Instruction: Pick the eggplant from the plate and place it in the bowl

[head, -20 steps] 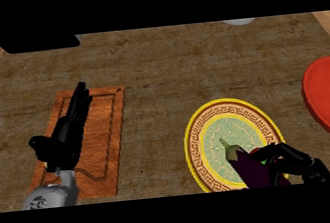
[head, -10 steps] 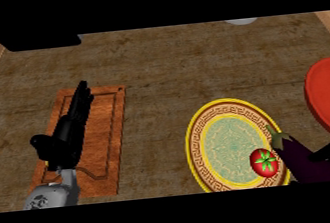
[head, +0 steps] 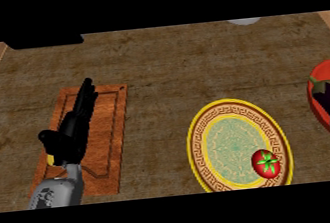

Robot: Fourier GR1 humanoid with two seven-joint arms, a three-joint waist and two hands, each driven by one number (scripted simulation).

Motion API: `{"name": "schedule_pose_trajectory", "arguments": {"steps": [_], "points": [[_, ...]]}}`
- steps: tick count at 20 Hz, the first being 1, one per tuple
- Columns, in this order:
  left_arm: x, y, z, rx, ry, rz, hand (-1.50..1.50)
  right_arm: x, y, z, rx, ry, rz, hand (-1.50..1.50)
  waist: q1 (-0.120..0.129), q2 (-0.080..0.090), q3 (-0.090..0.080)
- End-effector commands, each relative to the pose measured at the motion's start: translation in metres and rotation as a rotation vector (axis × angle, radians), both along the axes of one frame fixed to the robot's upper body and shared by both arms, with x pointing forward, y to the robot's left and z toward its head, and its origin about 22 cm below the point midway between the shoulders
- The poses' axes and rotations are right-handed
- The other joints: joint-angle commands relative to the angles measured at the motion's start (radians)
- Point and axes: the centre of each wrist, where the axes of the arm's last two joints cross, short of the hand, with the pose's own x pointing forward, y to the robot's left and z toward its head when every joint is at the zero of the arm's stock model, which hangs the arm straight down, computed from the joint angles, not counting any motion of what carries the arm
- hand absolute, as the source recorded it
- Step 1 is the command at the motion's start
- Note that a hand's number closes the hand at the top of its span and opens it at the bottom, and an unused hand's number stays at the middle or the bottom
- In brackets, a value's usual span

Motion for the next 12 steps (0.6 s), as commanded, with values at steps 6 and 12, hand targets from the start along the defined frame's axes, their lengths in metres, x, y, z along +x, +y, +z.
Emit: {"name": "schedule_pose_trajectory", "arguments": {"steps": [6,12], "points": [[0.002,-0.014,-0.012,0.016,0.005,-0.007,0.00,0.033,-0.039,0.026,-0.076,0.049,-0.140,1.50,0.000,0.002,0.001],[0.007,-0.007,-0.002,0.005,-0.005,-0.019,0.00,0.074,-0.082,0.018,-0.218,0.120,-0.228,1.50,0.009,0.003,0.001]]}}
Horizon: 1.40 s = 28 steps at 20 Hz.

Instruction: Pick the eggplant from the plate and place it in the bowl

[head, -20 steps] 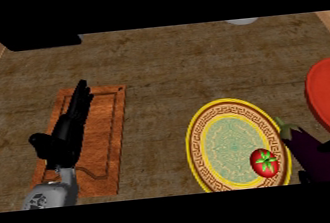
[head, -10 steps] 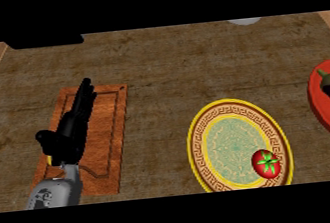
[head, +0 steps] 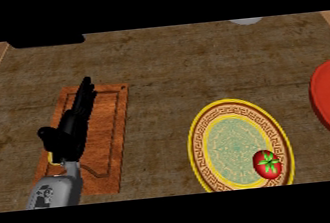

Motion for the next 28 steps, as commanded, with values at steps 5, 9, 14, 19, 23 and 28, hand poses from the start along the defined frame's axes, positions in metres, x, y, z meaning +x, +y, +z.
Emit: {"name": "schedule_pose_trajectory", "arguments": {"steps": [5,9,14,19,23,28], "points": [[-0.008,-0.016,0.010,-0.001,-0.002,0.000,0.00,0.035,-0.064,-0.049,-0.090,0.050,-0.102,1.50,0.003,-0.001,0.001],[-0.013,-0.008,0.014,0.018,0.007,-0.008,0.00,0.036,-0.103,-0.065,-0.103,0.083,-0.149,1.50,0.001,-0.002,0.001],[0.004,0.007,0.015,0.004,-0.003,-0.011,0.00,0.056,-0.126,-0.093,-0.093,0.120,-0.177,1.50,0.000,-0.001,0.000],[0.006,0.007,0.009,-0.010,0.001,-0.005,0.00,0.063,-0.139,-0.130,0.100,0.198,-0.142,1.50,0.004,0.001,0.001],[0.000,0.001,0.014,0.003,0.001,-0.016,0.00,0.049,-0.165,-0.170,0.157,0.304,-0.036,-1.50,0.008,0.003,0.002],[-0.024,-0.019,-0.006,-0.017,-0.005,-0.037,0.00,0.050,-0.176,-0.177,0.247,0.174,0.061,-1.50,0.006,0.000,0.002]]}}
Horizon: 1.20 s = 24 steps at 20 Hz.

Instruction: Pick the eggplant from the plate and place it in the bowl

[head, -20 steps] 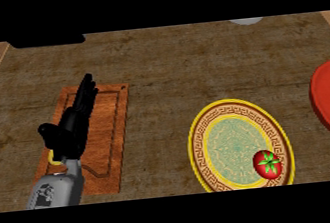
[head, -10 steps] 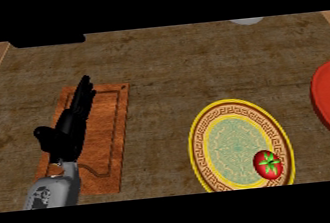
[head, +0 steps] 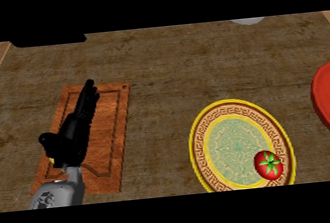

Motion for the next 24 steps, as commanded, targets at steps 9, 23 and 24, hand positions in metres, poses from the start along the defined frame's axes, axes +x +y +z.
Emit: {"name": "schedule_pose_trajectory", "arguments": {"steps": [9,23,24], "points": [[-0.002,-0.001,0.004,-0.006,0.011,0.024,0.00,-0.011,-0.034,0.053,0.225,-0.365,0.001,-1.50,-0.018,-0.008,-0.002],[0.005,0.019,0.011,0.011,-0.013,0.024,0.00,-0.096,-0.101,0.052,0.501,-0.331,0.032,-1.50,-0.014,-0.004,-0.001],[0.003,-0.010,0.004,-0.014,-0.004,0.030,0.00,-0.103,-0.091,0.027,0.519,-0.331,0.037,-1.50,-0.020,-0.005,-0.001]]}}
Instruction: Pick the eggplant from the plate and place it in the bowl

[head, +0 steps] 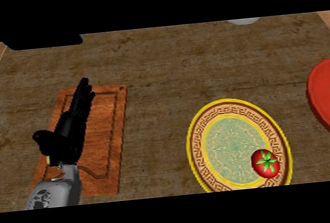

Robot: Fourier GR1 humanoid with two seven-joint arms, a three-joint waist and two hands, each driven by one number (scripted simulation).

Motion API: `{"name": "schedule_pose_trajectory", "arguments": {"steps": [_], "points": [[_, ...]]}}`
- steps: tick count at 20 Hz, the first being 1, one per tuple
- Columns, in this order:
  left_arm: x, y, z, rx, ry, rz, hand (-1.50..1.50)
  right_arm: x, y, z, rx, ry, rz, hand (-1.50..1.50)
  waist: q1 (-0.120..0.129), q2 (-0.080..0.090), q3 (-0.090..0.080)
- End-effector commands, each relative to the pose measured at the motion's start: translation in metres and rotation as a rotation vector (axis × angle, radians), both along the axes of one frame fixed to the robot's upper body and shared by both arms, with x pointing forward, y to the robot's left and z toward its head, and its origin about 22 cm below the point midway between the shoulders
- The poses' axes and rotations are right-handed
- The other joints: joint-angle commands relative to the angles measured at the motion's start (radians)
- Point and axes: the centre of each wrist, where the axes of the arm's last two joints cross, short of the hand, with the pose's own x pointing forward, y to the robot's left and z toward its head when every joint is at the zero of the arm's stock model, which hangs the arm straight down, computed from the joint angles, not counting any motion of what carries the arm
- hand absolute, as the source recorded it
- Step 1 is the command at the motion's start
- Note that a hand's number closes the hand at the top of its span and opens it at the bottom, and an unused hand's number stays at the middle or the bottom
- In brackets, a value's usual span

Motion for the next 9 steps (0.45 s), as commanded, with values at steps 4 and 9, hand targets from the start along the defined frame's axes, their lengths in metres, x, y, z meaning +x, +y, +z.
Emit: {"name": "schedule_pose_trajectory", "arguments": {"steps": [4,9], "points": [[0.010,0.006,-0.002,0.002,0.002,-0.002,0.00,-0.043,-0.026,-0.013,0.041,-0.017,0.087,-1.50,0.004,0.003,0.001],[-0.010,0.007,0.006,0.005,0.009,-0.022,0.00,-0.065,-0.015,-0.048,0.060,-0.006,0.092,-1.50,0.004,0.000,0.000]]}}
